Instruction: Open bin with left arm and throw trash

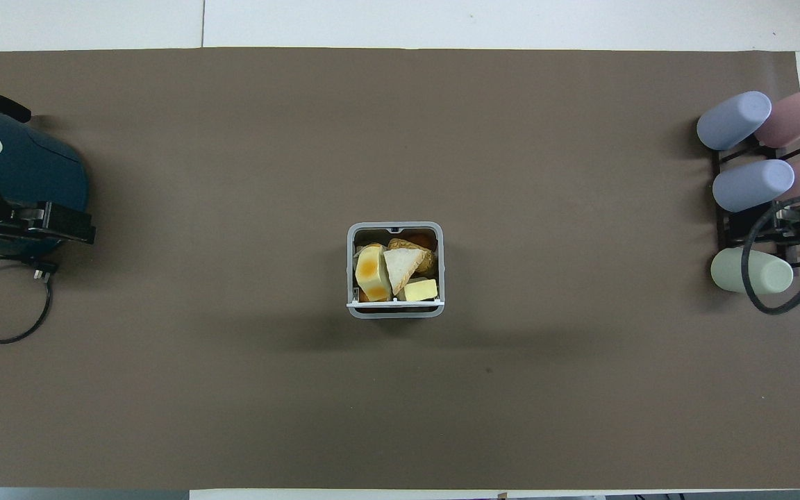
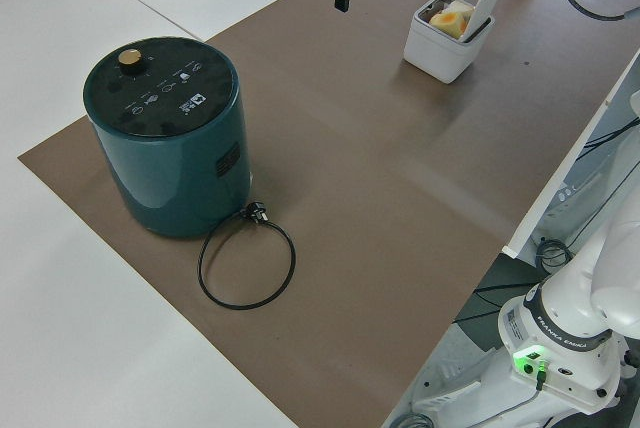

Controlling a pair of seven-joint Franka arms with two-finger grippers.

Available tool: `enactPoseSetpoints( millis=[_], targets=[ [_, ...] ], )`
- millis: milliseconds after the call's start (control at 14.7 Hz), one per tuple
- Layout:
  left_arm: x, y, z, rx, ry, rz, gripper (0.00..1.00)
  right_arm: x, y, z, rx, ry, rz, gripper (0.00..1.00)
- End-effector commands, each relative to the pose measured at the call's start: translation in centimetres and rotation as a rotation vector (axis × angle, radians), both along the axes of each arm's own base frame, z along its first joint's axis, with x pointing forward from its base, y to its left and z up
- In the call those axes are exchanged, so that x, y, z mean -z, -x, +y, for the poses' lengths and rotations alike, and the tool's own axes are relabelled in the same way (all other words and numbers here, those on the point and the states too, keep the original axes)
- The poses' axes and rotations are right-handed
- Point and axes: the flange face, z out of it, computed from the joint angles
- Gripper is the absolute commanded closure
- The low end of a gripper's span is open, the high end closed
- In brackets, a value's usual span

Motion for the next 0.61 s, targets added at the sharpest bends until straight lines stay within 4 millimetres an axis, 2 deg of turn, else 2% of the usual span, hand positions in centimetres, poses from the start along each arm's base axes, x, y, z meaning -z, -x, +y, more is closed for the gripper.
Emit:
enactPoseSetpoints(
  millis=[0,545],
  targets=[
    [0.0,-0.02,-0.35,-0.01,0.009,-0.009,0.0,-0.4,-1.44,-0.16,-0.009,0.0,0.026,0.0],
    [-0.09,-0.04,-0.35,-0.01,0.009,-0.012,0.0,-0.29,-1.2,-0.17,-0.003,0.016,0.022,0.0]
  ],
)
